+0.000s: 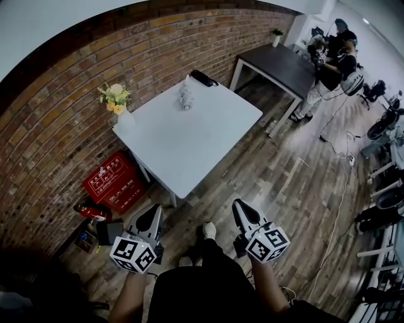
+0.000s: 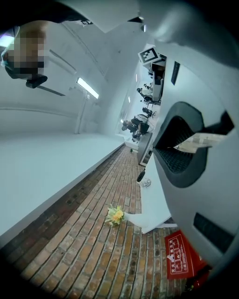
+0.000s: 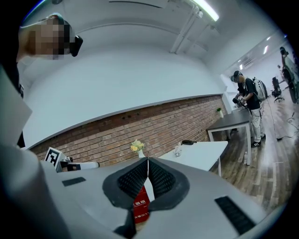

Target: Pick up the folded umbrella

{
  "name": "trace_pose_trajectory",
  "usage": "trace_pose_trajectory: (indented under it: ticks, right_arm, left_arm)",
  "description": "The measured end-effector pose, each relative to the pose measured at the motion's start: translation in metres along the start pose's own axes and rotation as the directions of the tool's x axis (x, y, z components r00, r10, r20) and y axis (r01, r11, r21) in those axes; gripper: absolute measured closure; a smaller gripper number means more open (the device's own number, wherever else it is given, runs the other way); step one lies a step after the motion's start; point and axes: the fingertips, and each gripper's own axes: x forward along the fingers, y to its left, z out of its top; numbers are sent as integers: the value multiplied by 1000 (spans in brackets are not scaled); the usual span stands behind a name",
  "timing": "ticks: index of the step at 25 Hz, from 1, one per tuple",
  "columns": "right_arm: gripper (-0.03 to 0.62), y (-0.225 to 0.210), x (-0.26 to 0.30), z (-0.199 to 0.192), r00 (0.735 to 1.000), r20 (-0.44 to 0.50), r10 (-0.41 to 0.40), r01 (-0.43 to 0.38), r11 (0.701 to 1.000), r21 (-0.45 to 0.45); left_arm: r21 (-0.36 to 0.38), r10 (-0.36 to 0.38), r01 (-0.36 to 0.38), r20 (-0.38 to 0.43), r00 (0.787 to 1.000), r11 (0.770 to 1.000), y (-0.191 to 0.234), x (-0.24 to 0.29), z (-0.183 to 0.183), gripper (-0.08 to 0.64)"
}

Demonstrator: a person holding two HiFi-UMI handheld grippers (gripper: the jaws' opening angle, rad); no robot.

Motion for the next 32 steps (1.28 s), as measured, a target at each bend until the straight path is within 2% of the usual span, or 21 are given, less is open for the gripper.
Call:
trace_pose_trajectory:
  ticks: [12,18,23,32]
  right_arm:
    - [571,-72,65,26,998,-24,57,-57,998,17]
    - [571,-105,100,48,991,-28,133,-132,991,29]
    - [571,-131,127,57,979,-44,198,-194,979,66]
    - [571,-159,174,62,938,-129,322,-321,947,32]
  left_arm:
    - [27,49,-49,3,999,998,8,85,18,546]
    - [35,103,-104,29,994,994,11,125,39,546]
    - [30,147,-148,32,989,988,14,157,46,546]
    - [34,259,-260,37,965,965,23,198,47,546]
